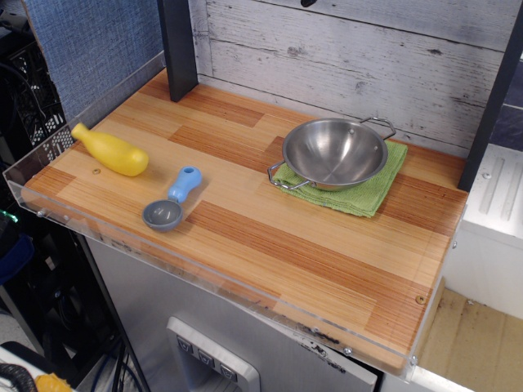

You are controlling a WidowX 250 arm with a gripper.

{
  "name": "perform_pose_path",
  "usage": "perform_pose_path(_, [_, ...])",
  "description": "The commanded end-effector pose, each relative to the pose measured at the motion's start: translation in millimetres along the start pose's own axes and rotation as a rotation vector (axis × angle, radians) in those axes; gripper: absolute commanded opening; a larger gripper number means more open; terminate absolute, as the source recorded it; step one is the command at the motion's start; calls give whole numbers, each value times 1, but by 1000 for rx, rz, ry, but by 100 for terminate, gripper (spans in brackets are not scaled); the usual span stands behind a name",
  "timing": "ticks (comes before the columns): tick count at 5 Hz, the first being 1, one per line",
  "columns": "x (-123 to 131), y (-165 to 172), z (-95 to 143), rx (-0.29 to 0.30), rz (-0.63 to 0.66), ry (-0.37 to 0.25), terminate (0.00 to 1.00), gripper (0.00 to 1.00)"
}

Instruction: Place the squash inside of the pot.

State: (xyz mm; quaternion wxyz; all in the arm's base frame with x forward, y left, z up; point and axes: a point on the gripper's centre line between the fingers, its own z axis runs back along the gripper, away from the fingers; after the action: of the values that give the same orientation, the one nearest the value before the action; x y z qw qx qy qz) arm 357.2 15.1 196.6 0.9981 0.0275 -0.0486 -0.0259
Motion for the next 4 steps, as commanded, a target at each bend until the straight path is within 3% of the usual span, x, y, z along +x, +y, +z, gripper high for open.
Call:
perform_pose_path(1, [0,0,0,0,0,0,0,100])
perform_pose_path(2, [-14,3,2,-12,90,-32,0,100])
perform_pose_path(4, [-35,35,1,19,123,-89,0,100])
